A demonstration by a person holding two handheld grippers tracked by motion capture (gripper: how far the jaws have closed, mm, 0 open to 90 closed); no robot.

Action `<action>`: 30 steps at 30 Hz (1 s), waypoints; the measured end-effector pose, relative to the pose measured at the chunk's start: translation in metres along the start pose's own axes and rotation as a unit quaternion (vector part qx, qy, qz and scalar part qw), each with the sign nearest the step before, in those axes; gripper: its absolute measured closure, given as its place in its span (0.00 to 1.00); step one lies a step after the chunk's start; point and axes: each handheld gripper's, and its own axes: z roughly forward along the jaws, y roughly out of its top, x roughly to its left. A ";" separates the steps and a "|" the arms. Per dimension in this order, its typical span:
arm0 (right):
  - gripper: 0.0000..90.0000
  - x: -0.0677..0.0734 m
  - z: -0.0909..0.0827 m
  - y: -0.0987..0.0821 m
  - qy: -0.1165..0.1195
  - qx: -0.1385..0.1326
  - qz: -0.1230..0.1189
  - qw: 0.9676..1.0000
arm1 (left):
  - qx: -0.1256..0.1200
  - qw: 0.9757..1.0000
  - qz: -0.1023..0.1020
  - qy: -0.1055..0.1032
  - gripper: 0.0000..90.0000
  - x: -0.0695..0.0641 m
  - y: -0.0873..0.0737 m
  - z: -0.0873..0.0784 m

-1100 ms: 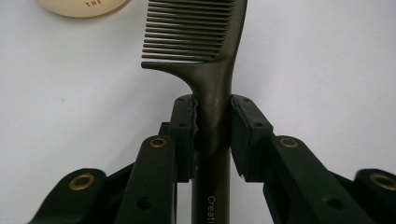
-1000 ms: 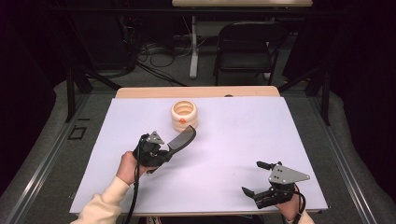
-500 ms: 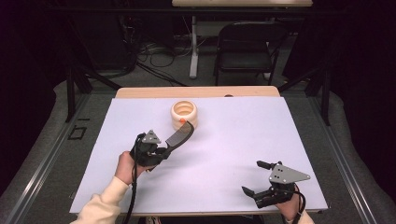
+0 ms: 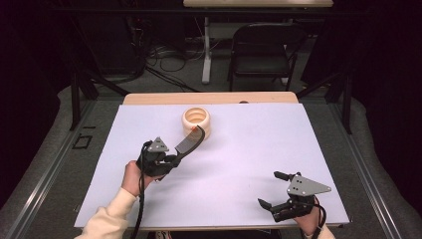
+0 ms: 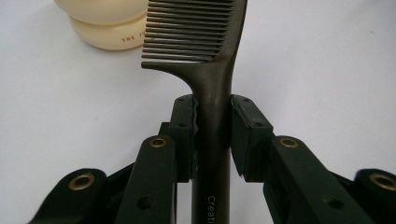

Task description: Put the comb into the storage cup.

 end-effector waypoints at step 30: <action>0.00 0.001 0.002 0.001 0.003 0.003 -0.003 1.000 | -0.051 0.998 -0.012 0.018 0.80 0.006 -0.003 -0.006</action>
